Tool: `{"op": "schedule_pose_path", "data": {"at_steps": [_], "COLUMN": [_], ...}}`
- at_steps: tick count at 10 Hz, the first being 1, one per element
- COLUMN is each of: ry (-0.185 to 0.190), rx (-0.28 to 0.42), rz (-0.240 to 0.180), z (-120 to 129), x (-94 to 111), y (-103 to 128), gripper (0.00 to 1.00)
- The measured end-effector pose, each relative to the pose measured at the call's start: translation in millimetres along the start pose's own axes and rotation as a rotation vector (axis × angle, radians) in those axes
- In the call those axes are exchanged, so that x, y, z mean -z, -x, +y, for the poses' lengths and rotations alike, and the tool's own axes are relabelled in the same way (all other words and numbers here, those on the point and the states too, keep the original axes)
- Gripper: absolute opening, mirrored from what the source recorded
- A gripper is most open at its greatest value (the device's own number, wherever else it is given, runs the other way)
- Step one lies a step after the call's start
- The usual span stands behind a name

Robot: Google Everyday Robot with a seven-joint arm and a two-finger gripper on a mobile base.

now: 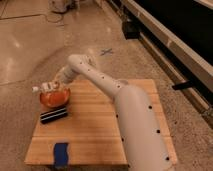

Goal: Place the bottle in the ceramic bowl

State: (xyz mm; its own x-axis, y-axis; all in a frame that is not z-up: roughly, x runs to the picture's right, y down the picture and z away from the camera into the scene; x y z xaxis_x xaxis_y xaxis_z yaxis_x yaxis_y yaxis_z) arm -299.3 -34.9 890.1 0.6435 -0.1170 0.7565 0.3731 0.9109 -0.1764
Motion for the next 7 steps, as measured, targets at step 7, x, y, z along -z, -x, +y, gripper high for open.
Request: {"op": "schedule_pose_path", "data": {"at_steps": [7], "ry": [0.003], "rx": [0.004], "rz": [-0.011], "z": [4.1], "x": [-7.7], "y": [5.1], "gripper": [0.80]}}
